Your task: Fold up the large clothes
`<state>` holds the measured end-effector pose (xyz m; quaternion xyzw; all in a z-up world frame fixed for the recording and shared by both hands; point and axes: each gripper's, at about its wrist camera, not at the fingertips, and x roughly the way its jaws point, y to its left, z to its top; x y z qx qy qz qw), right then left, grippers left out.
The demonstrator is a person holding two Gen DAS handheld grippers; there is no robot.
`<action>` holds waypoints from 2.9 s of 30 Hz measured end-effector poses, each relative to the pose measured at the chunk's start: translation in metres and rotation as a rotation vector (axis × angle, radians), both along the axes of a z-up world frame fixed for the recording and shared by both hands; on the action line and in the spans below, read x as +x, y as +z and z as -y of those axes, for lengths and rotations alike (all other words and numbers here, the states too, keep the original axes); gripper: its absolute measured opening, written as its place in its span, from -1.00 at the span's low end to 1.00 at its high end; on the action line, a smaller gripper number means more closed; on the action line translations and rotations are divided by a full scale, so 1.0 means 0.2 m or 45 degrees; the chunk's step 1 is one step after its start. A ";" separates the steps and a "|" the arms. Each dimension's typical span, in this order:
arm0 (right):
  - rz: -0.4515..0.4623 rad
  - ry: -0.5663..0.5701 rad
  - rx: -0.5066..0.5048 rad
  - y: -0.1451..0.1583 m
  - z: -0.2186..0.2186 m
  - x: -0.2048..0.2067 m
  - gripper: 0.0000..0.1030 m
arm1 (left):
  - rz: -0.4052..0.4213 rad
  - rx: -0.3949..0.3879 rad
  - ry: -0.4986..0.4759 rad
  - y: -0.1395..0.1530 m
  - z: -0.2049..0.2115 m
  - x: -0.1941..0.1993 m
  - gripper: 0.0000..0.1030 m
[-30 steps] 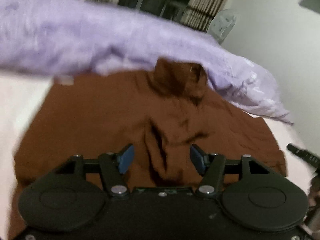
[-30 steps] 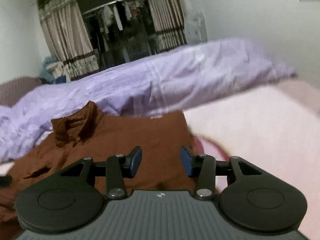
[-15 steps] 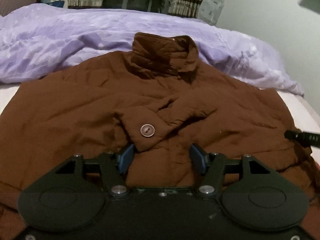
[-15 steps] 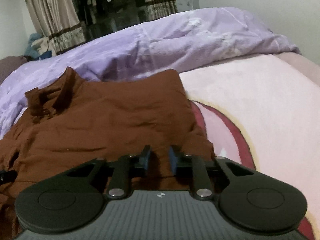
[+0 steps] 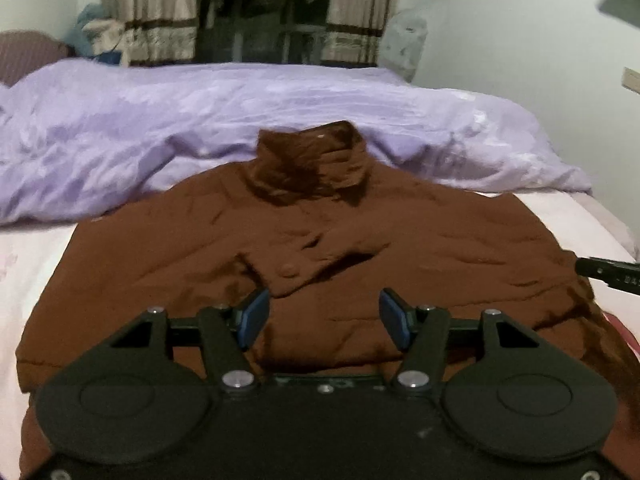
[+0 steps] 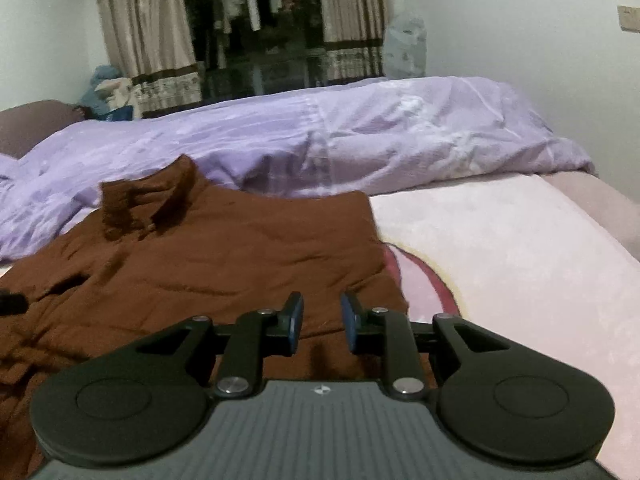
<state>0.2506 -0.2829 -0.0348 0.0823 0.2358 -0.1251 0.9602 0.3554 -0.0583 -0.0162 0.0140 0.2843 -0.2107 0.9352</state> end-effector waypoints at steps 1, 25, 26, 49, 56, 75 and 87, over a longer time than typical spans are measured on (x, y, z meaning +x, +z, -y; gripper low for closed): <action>-0.005 0.003 -0.014 0.00 -0.01 0.00 -0.46 | 0.004 0.015 -0.014 -0.01 0.02 0.00 0.20; -0.067 0.099 0.026 -0.06 -0.22 -0.04 -0.41 | -0.111 0.125 0.200 -0.12 -0.25 -0.11 0.22; -0.076 0.108 0.038 -0.06 -0.24 -0.04 -0.41 | -0.124 0.126 0.223 -0.14 -0.28 -0.12 0.22; -0.039 0.194 0.348 -0.15 -0.12 -0.33 0.29 | -0.168 0.117 0.248 -0.17 -0.50 -0.34 0.62; -0.017 0.185 0.399 -0.15 0.19 -0.86 0.40 | -0.205 0.129 0.320 -0.17 -0.89 -0.71 0.64; -0.032 0.212 0.815 -0.36 0.33 -1.17 0.43 | -0.458 -0.358 0.375 -0.32 -1.31 -1.04 0.63; -0.007 0.202 0.855 -0.39 0.30 -1.14 0.29 | -0.468 -0.428 0.372 -0.32 -1.24 -0.96 -0.28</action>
